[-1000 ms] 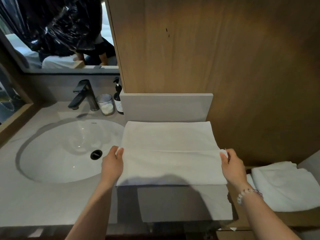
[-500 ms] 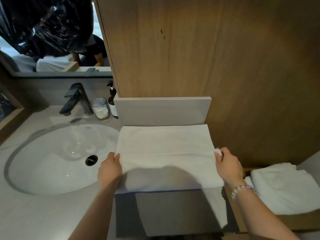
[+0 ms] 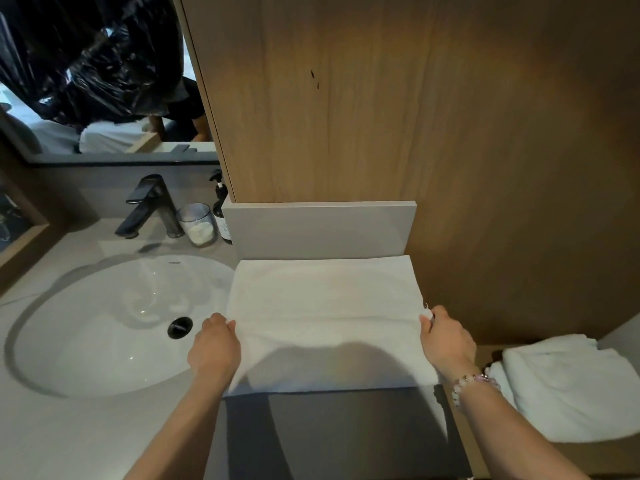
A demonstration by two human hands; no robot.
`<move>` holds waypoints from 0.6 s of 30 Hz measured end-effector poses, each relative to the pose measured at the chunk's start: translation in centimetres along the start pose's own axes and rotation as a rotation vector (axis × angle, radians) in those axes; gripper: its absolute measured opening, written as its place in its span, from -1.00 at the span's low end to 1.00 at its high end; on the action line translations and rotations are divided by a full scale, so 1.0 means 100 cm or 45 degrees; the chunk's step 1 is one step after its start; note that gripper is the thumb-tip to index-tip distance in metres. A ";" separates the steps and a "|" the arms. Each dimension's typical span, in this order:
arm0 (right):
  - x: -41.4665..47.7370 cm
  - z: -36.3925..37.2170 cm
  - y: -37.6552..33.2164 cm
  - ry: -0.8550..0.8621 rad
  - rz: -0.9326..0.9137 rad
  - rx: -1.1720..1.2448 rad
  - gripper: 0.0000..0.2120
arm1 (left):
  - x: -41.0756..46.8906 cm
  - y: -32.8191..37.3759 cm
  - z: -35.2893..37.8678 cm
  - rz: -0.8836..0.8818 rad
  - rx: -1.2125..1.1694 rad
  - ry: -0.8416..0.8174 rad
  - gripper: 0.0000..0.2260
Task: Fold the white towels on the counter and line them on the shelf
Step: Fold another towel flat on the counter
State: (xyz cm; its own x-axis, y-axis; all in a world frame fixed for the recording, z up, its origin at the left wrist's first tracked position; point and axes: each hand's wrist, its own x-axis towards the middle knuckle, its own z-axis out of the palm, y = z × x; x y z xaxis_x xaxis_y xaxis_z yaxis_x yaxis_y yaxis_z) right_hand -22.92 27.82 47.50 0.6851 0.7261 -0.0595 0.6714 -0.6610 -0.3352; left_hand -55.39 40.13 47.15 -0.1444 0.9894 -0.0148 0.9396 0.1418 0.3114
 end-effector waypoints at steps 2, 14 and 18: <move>-0.001 -0.006 -0.008 0.135 -0.065 0.010 -0.66 | -0.006 0.010 -0.002 0.110 0.022 0.168 -0.79; -0.066 0.063 -0.078 -0.080 -0.925 -0.210 -0.51 | -0.078 0.058 0.043 0.779 0.176 -0.254 -0.44; -0.057 0.055 -0.065 -0.186 -0.902 -0.099 -0.35 | -0.072 0.050 0.040 0.810 0.227 -0.302 -0.16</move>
State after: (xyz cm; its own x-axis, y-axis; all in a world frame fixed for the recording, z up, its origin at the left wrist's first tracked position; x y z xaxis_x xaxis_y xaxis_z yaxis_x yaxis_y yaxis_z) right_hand -32.72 29.05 44.81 0.0374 0.9991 0.0207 0.9617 -0.0304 -0.2726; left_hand -48.40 33.86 44.98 0.5031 0.8591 -0.0942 0.8585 -0.4843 0.1683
